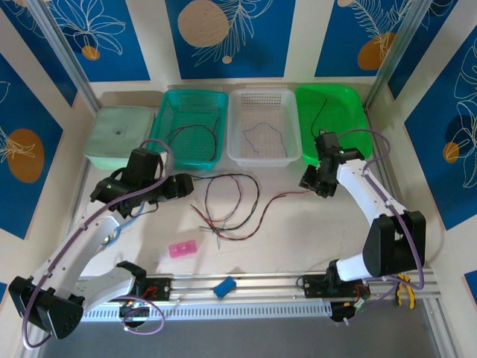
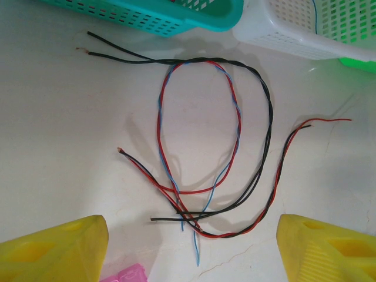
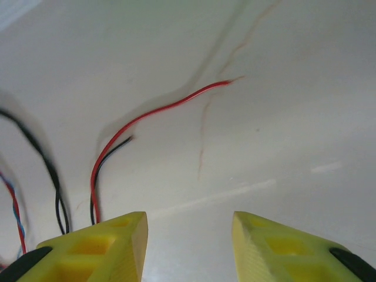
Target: Untangle the cables
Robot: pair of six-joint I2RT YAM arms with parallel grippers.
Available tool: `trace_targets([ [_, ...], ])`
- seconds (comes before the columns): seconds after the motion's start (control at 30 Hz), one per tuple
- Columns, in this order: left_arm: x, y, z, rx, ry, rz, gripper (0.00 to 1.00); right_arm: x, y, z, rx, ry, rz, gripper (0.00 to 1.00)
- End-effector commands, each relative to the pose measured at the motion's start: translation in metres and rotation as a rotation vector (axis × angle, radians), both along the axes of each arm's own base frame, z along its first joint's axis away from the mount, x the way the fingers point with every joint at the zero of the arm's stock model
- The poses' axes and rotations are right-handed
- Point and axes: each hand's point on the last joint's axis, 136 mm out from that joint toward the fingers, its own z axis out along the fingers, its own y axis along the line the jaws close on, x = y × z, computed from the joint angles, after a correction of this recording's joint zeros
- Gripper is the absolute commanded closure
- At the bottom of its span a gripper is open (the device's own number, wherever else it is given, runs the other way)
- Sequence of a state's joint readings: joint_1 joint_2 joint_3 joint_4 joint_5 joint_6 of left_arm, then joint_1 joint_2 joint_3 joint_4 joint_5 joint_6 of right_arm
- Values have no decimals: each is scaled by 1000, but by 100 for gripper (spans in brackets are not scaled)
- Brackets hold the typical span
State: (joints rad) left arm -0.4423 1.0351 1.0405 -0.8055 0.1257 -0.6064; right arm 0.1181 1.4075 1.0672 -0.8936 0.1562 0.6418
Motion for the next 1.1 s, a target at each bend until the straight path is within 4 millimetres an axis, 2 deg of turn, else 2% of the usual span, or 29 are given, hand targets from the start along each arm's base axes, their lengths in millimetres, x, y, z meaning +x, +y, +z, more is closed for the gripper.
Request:
trace_targets([
  [0.0,3,-4,2,3,-11,8,24,15,-4,3,112,-67,-102,58],
  [0.1,5,-7,2,5,-12,1,24,20,-10,-9,105,-61,-127,58],
  [0.6,11,-20,-4,9,1,-20,24,42,-13,-64,102,27,-207,58],
  [0.8,12,-25,-7,13,6,-31,23,43,-11,-80,87,66,-216,58],
  [1.07,14,-32,-8,17,14,-49,23,50,-9,-91,97,74,-208,68],
])
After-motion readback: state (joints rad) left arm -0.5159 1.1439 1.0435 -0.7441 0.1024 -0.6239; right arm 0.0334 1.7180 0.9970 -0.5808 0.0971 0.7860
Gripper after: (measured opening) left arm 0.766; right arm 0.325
